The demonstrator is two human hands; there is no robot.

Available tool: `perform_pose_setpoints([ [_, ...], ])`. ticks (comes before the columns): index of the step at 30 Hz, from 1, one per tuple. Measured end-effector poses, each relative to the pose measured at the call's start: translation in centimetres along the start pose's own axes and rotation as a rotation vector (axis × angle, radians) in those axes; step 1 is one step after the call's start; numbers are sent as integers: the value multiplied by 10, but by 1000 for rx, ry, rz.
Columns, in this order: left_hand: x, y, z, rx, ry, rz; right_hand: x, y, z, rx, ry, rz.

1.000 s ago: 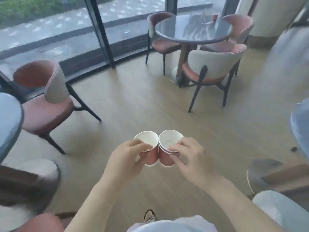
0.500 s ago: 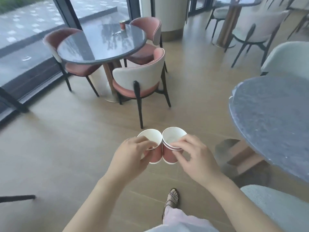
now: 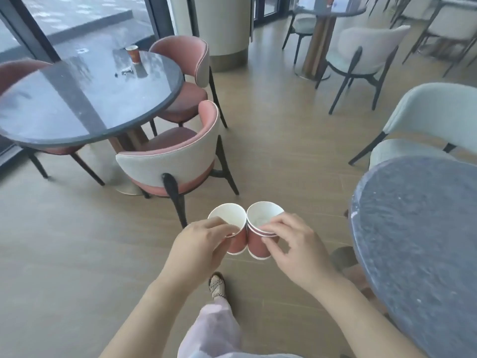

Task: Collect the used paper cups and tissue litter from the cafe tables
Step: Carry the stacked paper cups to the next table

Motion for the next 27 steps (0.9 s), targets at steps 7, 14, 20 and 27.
perform_pose_setpoints([
  [7,-81,-181,-22,-38,6,111,54,-172,35,24,38,61],
  [14,-125,-340,-45,-91,3,179,108,-303,53,76,57,159],
  [20,-158,-459,-23,-169,7,146,176,-403,67,98,56,199],
  [27,-191,-616,12,-105,32,88,282,-542,88,33,28,135],
])
Point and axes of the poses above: each hand's wrist, its own y-axis away from the middle knuckle, its own z-axis out of the palm, x = y × z, the point moved 7 cm from there along -y, towards the middle knuckle, and after that the axes turned 15 degrees about y, right-handed, at the moved point
